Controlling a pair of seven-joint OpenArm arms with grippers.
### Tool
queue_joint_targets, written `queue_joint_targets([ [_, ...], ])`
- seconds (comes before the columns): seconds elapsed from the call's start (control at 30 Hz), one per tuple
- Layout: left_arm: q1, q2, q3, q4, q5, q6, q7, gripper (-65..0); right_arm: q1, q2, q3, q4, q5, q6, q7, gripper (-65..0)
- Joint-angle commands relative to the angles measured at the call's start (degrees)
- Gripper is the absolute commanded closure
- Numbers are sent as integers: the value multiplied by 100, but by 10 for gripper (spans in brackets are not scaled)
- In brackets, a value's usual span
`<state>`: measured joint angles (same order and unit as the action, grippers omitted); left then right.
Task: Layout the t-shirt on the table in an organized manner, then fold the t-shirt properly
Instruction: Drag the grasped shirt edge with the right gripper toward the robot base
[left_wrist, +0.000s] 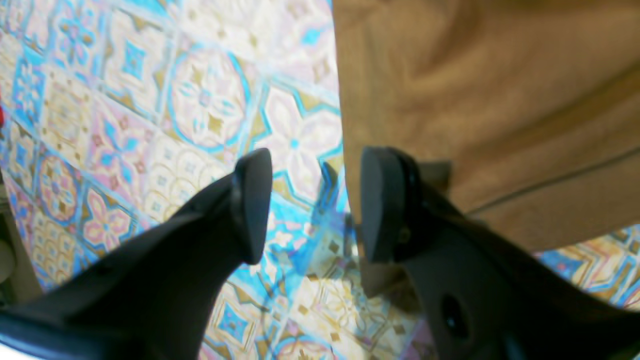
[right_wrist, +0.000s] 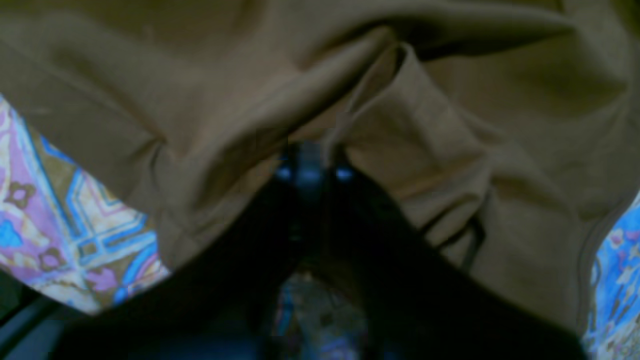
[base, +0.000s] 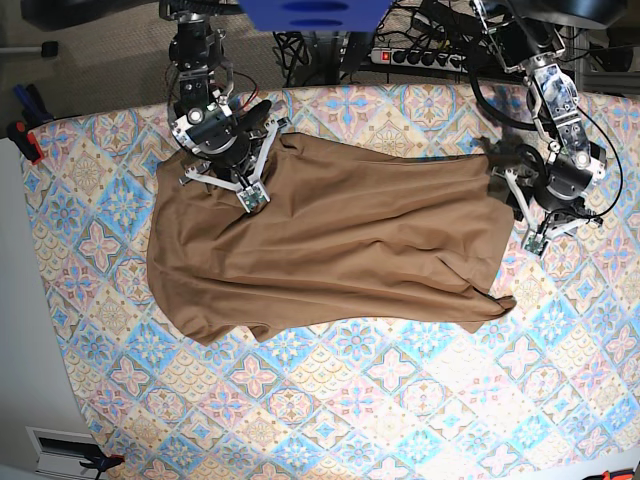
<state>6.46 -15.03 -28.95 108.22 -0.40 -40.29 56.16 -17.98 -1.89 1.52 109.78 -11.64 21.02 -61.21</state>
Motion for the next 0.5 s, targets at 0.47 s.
queue_joint_targets([
  [0.47,449,48,-46,558,-236,29,-56,-283,422,-9,2147,112,-414,-14,-362,0],
])
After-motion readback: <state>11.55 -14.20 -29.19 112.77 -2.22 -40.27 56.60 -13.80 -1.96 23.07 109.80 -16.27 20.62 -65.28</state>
